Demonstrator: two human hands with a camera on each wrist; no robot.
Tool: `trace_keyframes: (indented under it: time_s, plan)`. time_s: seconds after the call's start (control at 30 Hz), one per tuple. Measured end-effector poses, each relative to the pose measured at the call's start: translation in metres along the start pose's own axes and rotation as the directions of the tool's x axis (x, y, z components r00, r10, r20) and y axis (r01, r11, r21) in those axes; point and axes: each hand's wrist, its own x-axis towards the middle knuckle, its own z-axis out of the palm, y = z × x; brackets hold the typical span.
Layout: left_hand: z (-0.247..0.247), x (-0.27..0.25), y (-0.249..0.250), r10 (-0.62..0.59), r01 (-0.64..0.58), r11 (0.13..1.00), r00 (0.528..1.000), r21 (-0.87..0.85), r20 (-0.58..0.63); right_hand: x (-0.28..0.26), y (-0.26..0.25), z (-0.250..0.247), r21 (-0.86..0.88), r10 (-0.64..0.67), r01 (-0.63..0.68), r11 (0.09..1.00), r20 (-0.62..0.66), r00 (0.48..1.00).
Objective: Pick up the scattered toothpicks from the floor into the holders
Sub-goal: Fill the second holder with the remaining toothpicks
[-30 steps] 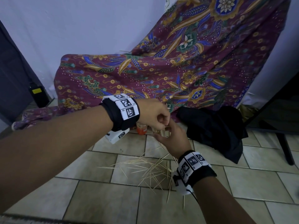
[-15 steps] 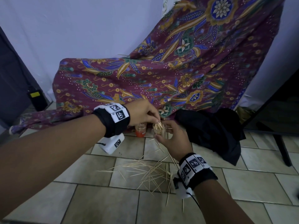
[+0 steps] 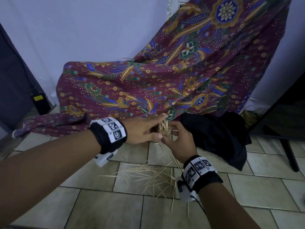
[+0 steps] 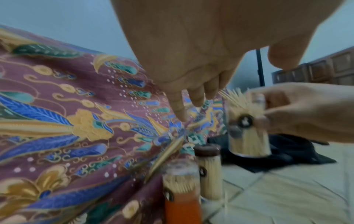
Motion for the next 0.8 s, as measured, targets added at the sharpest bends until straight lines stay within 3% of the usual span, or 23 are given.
trace_keyframes:
  time_s: [0.27, 0.43, 0.53, 0.67, 0.8]
  plan:
    - [0.006, 0.004, -0.003, 0.140, -0.126, 0.983, 0.984, 0.134, -0.106, 0.003, -0.004, 0.000, 0.006, -0.022, 0.022, 1.000, 0.022, 1.000]
    - [0.016, 0.004, -0.010, 0.140, -0.138, 0.960, 0.990, 0.243, 0.009, 0.006, -0.006, -0.001, -0.012, -0.032, 0.032, 0.999, 0.038, 0.999]
    - [0.010, 0.004, -0.017, 0.135, -0.113, 0.982, 0.981, 0.151, -0.141, 0.008, -0.007, -0.001, -0.001, -0.026, 0.026, 1.000, 0.033, 0.999]
    - [0.016, 0.006, -0.022, 0.137, -0.109, 0.976, 0.981, 0.191, -0.138, 0.009, -0.005, -0.001, 0.007, 0.001, -0.001, 1.000, 0.042, 0.999]
    - [0.016, 0.005, -0.025, 0.082, -0.058, 0.993, 0.965, 0.103, -0.250, 0.011, -0.003, 0.000, 0.001, 0.000, 0.000, 1.000, 0.039, 0.999]
